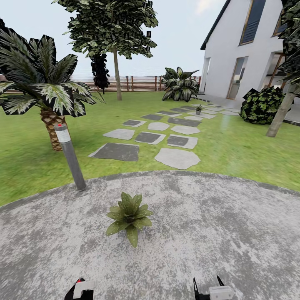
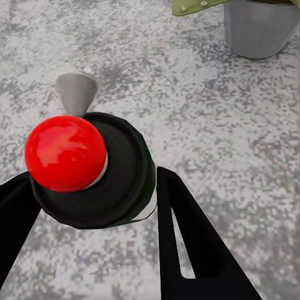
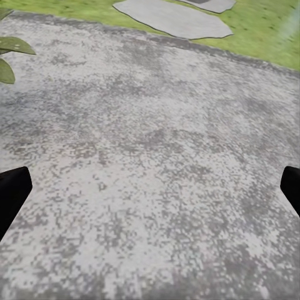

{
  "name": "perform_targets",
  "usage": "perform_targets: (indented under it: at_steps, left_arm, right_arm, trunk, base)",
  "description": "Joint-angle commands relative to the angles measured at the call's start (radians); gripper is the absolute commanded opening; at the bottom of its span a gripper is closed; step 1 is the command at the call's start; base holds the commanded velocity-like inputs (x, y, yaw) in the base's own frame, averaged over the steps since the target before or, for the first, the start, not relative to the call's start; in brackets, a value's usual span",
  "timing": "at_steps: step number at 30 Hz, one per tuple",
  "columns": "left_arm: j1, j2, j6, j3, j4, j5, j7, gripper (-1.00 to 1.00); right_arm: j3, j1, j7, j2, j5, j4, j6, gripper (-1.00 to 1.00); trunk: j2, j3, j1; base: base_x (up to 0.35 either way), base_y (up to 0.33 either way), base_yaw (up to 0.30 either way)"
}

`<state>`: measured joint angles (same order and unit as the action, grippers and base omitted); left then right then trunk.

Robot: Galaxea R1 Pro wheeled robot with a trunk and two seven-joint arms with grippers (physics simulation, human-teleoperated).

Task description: Pick up the pesticide atomizer in the garden and spray insectifuge to fully cover both potted plants in the garden.

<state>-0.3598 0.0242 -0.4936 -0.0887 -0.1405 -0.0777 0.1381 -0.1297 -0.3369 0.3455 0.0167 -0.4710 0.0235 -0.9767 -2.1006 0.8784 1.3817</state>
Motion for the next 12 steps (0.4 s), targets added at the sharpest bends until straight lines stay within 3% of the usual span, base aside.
perform_targets:
  at_steps: [1, 12]
  left_arm:
    - [-0.001, -0.001, -0.003, -0.008, 0.001, -0.008, 0.002, -1.0]
    - [-0.001, 0.0, -0.003, -0.008, -0.007, -0.008, 0.002, -1.0]
  right_arm:
    - [-0.008, -0.001, 0.004, 0.0, -0.011, -0.001, -0.002, 1.0]
    - [-0.008, -0.001, 0.004, 0.0, -0.011, -0.001, -0.002, 1.0]
  trunk:
    - [0.0, 0.001, 0.0]
    - [0.0, 0.001, 0.0]
  base:
    - [0.0, 0.0, 0.0]
    - [0.0, 0.0, 0.0]
